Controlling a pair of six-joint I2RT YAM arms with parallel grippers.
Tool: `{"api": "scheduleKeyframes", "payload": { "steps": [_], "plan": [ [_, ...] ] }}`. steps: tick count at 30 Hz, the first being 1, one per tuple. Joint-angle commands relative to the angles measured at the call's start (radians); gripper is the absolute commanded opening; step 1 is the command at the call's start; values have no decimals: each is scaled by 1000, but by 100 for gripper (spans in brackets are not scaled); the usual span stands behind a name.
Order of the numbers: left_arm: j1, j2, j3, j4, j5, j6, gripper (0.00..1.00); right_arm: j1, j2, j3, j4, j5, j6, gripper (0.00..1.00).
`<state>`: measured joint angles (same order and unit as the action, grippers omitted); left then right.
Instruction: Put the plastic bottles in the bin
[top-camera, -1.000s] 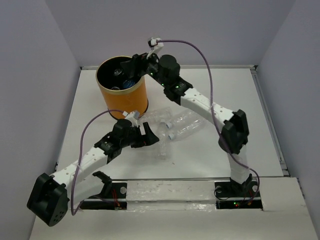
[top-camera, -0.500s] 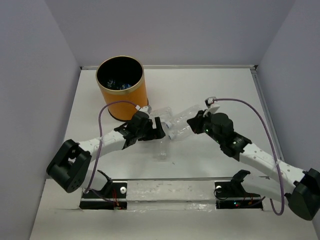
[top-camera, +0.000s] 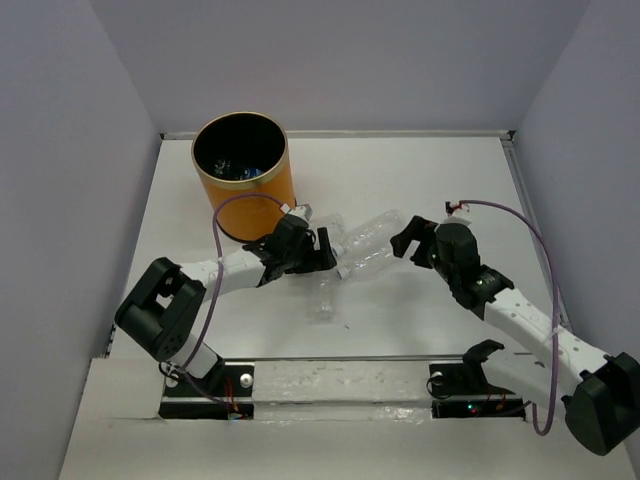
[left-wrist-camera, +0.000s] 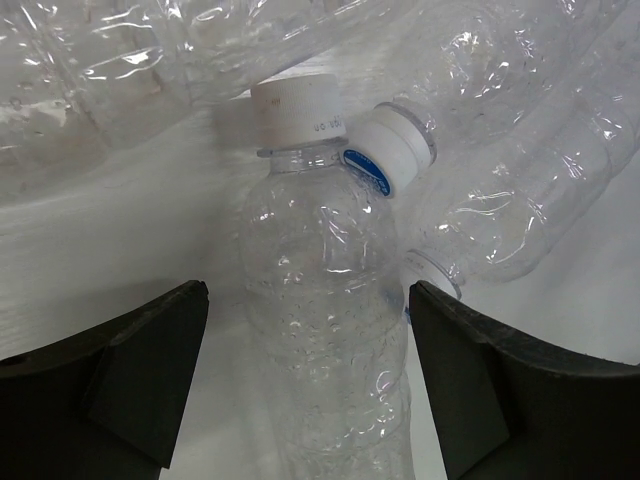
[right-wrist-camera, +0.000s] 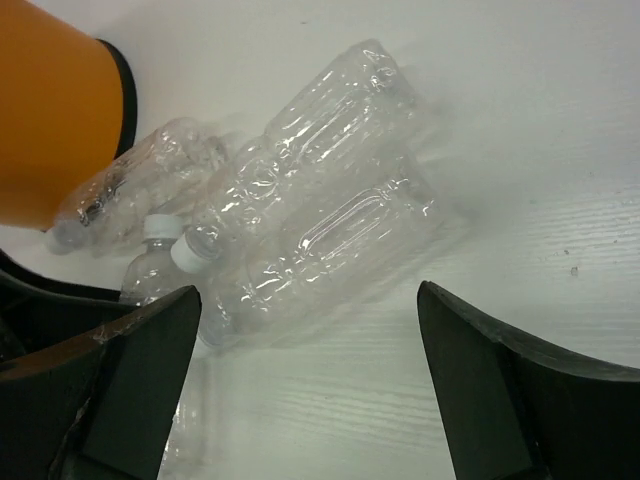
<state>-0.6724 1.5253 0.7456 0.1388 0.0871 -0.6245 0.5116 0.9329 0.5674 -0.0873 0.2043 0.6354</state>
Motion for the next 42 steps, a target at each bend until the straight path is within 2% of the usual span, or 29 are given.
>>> {"api": "scheduleKeyframes", "payload": {
  "steps": [1,3,9,15,22,26,31,39,42],
  "plan": [
    [-3,19,15,30,-38,28,80,-66,102,10,109,-110,46,97],
    [-3,19,10,24,-46,31,72,-79,136,10,135,-135,54,97],
    [-3,-46,-41,20,-62,36,60,-149,250,11,181,-178,81,99],
    [-3,-187,-112,-4,-39,33,55,-179,346,2,246,-203,110,100],
    [-3,-439,-136,-113,-37,28,55,-188,459,15,318,-243,124,100],
    [-3,-544,-79,-197,-55,31,55,-188,490,12,340,-253,129,100],
    [-3,-611,77,-247,-126,52,55,-188,541,6,367,-257,143,100],
    [15,-558,400,-249,-321,108,55,-188,532,-14,373,-264,124,100],
    [69,-517,460,-194,-324,100,55,-188,534,-21,373,-254,125,90]
  ]
}}
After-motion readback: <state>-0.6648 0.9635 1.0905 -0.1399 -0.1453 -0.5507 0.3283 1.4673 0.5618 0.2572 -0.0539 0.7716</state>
